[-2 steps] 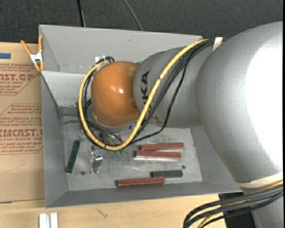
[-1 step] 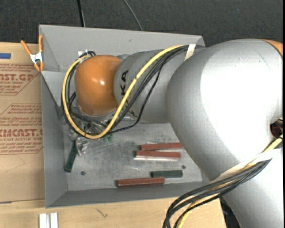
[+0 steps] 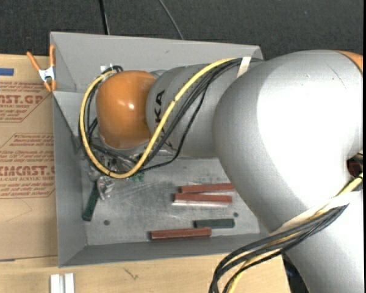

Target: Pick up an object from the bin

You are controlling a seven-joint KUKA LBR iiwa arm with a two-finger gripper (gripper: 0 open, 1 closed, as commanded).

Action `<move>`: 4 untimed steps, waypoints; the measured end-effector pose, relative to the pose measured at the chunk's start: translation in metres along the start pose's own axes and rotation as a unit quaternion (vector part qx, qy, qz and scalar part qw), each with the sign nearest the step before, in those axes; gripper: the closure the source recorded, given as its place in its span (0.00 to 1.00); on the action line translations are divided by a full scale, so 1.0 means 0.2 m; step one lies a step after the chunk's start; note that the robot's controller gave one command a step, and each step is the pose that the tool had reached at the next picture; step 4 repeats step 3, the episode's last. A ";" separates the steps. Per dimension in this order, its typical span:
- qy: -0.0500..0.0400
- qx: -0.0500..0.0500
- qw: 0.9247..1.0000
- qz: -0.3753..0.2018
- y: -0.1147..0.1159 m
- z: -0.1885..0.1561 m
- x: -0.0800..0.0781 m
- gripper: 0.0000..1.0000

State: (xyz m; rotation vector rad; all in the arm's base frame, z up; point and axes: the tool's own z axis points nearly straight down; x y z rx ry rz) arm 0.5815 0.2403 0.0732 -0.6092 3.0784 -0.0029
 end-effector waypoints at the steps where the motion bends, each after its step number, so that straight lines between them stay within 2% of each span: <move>1: 0.001 0.000 1.000 -0.001 0.00 -0.01 0.01 1.00; 2: -0.003 -0.001 0.999 -0.053 -0.03 -0.21 0.04 1.00; 3: 0.000 -0.002 1.000 -0.019 -0.11 -0.69 0.08 1.00; 4: 0.000 -0.002 1.000 -0.019 -0.11 -0.69 0.08 1.00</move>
Offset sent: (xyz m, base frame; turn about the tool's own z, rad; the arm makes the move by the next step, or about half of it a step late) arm -0.0170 -0.0275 -0.0032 -0.3031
